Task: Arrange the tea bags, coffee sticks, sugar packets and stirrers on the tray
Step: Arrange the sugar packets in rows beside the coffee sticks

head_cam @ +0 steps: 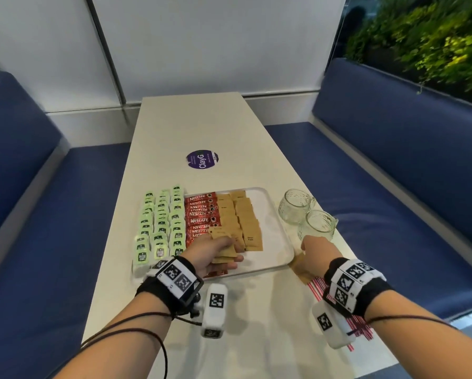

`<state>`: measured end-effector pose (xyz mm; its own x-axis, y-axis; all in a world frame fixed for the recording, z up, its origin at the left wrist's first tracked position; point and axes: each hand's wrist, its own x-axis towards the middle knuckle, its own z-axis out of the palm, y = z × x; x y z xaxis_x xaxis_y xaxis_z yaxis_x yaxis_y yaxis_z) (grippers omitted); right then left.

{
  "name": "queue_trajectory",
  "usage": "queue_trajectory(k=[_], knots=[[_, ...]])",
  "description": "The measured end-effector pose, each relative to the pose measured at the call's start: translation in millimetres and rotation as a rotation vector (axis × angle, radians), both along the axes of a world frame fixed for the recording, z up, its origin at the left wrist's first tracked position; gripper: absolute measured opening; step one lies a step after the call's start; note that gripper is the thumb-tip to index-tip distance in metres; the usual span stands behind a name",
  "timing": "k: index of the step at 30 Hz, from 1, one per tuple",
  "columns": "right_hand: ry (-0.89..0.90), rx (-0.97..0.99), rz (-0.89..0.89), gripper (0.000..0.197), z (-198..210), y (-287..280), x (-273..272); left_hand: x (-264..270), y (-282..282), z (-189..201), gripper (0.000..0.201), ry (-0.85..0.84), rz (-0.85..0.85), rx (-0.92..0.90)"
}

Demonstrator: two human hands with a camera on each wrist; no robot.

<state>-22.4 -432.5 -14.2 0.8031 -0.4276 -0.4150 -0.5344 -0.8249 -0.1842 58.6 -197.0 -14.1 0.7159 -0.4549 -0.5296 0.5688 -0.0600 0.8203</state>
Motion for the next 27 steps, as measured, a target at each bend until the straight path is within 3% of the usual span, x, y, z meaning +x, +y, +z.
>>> queue_trajectory(k=[6,10,15,19,23,27], knots=[[-0.008,0.076,-0.034,0.028,-1.5,-1.2,4.4,12.2,7.2,5.0,0.027,0.057,0.037,-0.063],[0.018,0.123,-0.019,0.035,8.7,-8.4,7.5,13.2,8.8,4.6,0.026,0.048,0.075,-0.080],[-0.086,0.455,-0.010,0.024,31.9,-0.4,15.0,13.7,13.4,1.1,0.024,-0.005,0.144,-0.060],[-0.225,0.663,-0.033,0.022,22.6,20.3,30.6,15.8,19.1,1.3,0.022,-0.035,0.161,-0.043],[-0.140,0.645,0.112,0.023,4.3,34.9,47.5,25.2,26.0,0.7,0.022,-0.035,0.201,-0.028],[-0.052,0.465,0.318,0.006,-2.2,48.5,60.5,34.8,30.3,1.3,0.022,0.007,0.266,-0.030]])
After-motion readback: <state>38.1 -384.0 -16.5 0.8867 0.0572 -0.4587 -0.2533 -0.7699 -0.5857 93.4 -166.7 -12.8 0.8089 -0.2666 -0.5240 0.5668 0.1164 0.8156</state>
